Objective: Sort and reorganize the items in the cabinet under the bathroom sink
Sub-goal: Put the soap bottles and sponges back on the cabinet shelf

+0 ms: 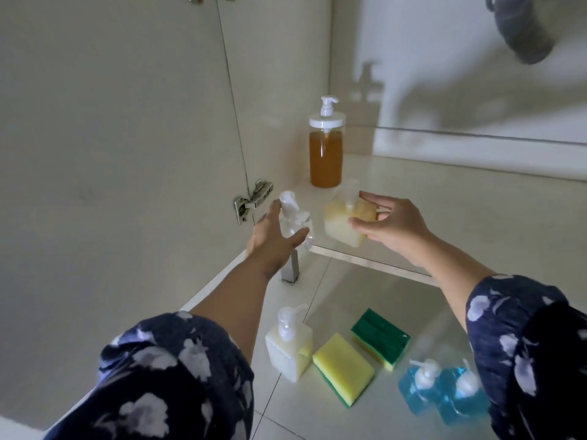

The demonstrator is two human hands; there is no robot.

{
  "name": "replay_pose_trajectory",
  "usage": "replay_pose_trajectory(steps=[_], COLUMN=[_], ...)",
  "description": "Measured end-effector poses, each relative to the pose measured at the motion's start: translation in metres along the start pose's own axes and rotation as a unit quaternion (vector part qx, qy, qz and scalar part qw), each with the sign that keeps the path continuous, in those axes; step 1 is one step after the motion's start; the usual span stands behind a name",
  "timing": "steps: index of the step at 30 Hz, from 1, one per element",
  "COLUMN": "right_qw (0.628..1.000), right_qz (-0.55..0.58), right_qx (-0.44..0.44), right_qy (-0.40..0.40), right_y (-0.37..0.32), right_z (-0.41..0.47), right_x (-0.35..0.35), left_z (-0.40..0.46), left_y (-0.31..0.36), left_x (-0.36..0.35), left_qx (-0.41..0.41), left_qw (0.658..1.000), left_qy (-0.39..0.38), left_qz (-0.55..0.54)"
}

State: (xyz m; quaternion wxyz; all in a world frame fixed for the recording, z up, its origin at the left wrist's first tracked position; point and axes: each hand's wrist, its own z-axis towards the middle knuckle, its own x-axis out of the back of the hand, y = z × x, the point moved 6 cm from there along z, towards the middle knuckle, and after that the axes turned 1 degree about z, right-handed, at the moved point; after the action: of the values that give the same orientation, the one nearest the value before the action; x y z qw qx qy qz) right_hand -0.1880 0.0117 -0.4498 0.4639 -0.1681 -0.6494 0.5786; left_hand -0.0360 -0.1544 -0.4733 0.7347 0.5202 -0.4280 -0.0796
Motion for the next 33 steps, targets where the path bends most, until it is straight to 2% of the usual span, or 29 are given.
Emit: replay_pose_trajectory(steps=[7, 11, 15, 24, 28, 33], right_qw=[0.993, 0.985, 0.974, 0.963, 0.958, 0.949], right_qz=[-0.079, -0.109, -0.12, -0.187, -0.216, -0.241], right_qx=[0.005, 0.0, 0.008, 0.06, 0.07, 0.087], right_qy=[0.086, 0.134, 0.191, 0.184, 0.177, 0.182], right_y=[0.031, 0.058, 0.083, 0.103, 0.097, 0.094], right_z=[0.038, 0.062, 0.084, 0.128, 0.139, 0.151], right_x=[0.032, 0.044, 0.051, 0.036, 0.03, 0.023], left_z=[0.051, 0.089, 0.12, 0.163, 0.171, 0.182], left_y=[0.036, 0.052, 0.06, 0.064, 0.054, 0.047], left_x=[-0.07, -0.111, -0.136, -0.161, -0.159, -0.16], left_qx=[-0.023, -0.013, -0.072, -0.104, -0.1, -0.084], left_qw=[0.998, 0.999, 0.997, 0.994, 0.995, 0.995], left_qy=[-0.03, -0.036, -0.035, -0.043, -0.029, -0.051], left_qz=[0.04, 0.019, 0.007, -0.014, -0.008, -0.011])
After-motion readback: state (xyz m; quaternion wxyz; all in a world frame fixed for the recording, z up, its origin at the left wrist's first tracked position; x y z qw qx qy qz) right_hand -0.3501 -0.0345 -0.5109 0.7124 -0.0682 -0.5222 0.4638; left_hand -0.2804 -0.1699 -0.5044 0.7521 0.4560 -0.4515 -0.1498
